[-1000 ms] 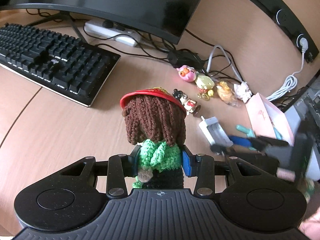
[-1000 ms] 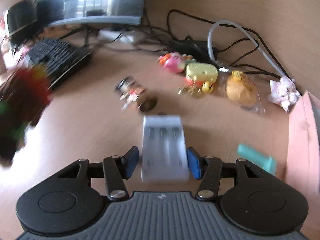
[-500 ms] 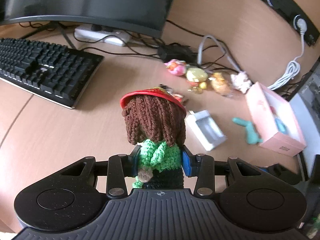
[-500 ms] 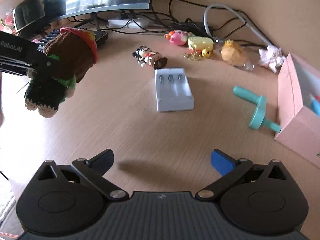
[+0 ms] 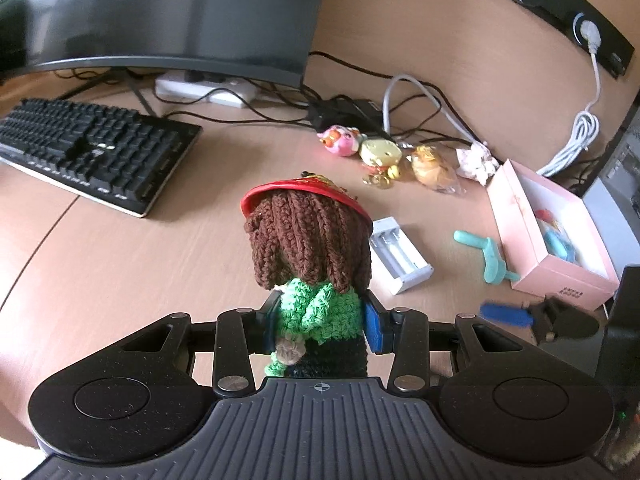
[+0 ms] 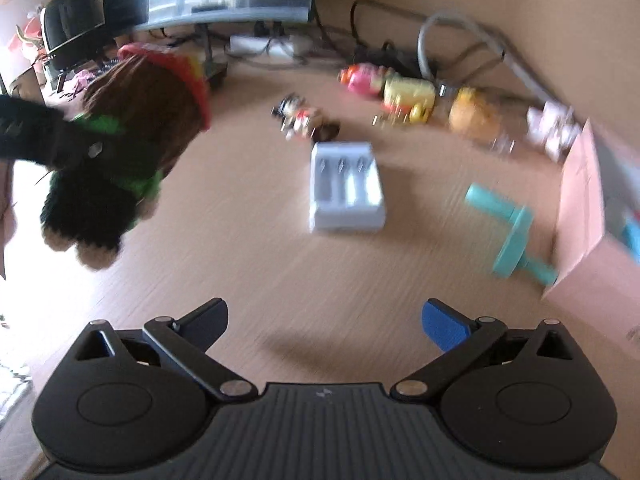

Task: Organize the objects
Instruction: 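Grasp the white battery charger with the right gripper, then carry the doll and charger over the pink box and open both grippers, then move the left gripper to the teal crank toy and grasp it, then grasp the crumpled white plastic bag with the right gripper, then carry the teal toy and white bag over the pink box and open both grippers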

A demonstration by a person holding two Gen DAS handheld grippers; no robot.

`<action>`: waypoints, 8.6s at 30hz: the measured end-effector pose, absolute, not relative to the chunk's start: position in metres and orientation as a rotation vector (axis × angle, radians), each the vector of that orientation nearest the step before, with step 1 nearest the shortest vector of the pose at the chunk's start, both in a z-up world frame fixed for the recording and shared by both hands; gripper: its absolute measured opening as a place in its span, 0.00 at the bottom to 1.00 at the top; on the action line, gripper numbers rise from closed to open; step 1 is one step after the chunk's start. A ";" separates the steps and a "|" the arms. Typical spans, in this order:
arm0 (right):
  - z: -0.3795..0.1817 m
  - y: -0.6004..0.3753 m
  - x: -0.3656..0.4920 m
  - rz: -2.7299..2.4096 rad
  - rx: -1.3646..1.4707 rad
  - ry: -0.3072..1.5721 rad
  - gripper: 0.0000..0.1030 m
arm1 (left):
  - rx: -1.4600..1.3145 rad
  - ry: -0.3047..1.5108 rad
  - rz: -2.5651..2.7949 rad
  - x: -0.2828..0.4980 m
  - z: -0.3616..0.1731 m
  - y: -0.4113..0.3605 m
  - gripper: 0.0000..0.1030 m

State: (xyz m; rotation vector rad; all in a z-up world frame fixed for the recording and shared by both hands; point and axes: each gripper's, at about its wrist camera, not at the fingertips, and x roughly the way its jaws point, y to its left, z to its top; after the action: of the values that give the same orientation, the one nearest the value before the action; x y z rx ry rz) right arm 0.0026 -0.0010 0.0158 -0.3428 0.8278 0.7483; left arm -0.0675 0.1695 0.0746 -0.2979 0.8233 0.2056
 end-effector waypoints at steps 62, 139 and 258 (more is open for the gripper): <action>0.110 -0.200 -0.068 0.020 0.034 0.785 0.46 | -0.101 0.801 -0.455 0.160 0.060 -0.039 0.42; 0.055 0.013 0.023 0.535 -0.110 0.746 0.56 | -0.373 0.862 -0.080 -0.034 0.018 0.224 0.38; 0.143 -0.168 -0.090 0.118 -0.115 0.660 0.30 | 0.064 0.549 -0.601 0.041 0.152 -0.017 0.32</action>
State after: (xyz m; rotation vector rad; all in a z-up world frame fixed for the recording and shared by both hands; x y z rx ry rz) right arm -0.0902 -0.1677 0.1426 -0.1153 0.6601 0.1176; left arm 0.0408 -0.0167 0.1522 0.0641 0.5485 -0.6005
